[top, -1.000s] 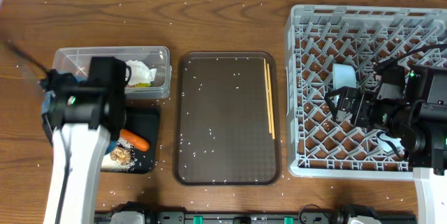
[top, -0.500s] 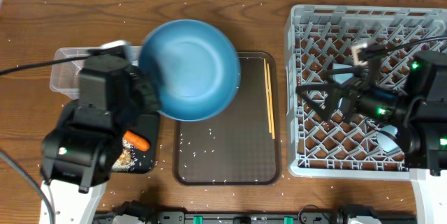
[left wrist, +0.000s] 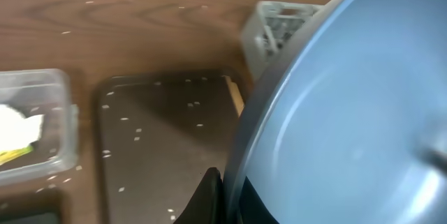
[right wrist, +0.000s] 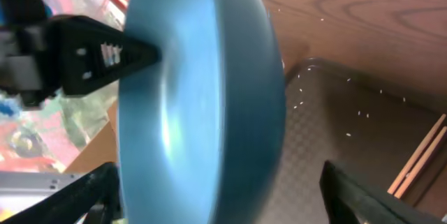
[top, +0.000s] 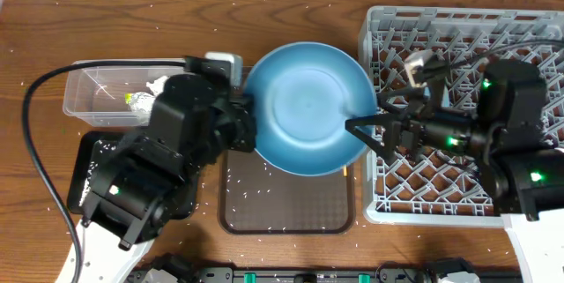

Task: Sort waste into correct bins and load items into the dishwasher rack
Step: 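Swing the plate right and hand it to the right gripper, then stand the blue plate upright in the dish rack with the right gripper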

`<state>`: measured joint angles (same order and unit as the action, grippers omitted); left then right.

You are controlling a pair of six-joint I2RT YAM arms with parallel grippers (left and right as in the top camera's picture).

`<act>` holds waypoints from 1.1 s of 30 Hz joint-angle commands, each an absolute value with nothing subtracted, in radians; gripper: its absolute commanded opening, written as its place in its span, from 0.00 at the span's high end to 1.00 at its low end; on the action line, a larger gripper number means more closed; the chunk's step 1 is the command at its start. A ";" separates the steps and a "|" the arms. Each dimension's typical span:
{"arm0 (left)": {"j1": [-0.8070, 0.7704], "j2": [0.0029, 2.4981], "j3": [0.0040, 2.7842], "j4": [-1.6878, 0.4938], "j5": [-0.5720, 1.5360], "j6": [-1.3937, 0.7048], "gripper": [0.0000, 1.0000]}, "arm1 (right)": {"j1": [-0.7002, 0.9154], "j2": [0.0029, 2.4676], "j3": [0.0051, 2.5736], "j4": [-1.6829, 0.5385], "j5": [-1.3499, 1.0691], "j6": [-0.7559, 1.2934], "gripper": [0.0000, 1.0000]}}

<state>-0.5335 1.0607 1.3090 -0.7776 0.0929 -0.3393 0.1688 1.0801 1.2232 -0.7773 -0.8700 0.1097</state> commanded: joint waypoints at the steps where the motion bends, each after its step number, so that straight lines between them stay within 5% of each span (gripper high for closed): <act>1: -0.582 1.061 1.326 -0.756 0.105 -0.337 0.94 | 0.223 1.113 1.229 -0.751 -0.838 0.120 0.26; 8: -0.638 1.090 1.326 -0.739 0.082 -0.337 0.94 | 0.274 1.169 1.229 -0.744 -0.799 0.119 0.60; 18: -0.641 1.099 1.326 -0.737 0.051 -0.333 0.90 | 0.274 1.169 1.229 -0.782 -0.715 0.092 0.66; 26: -0.641 1.098 1.326 -0.715 0.052 -0.334 0.83 | 0.274 1.166 1.229 -0.839 -0.589 0.092 0.83; 31: -0.641 1.096 1.326 -0.712 0.051 -0.333 0.46 | 0.271 1.143 1.230 -0.869 -0.459 0.117 0.89; 33: -0.641 1.093 1.326 -0.712 0.051 -0.332 0.44 | 0.261 1.127 1.230 -0.887 -0.386 0.131 0.91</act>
<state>-0.6380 1.1007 1.3090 -0.7147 0.0467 -0.3386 0.2527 1.1625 1.2228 -0.8768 -0.5106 0.1043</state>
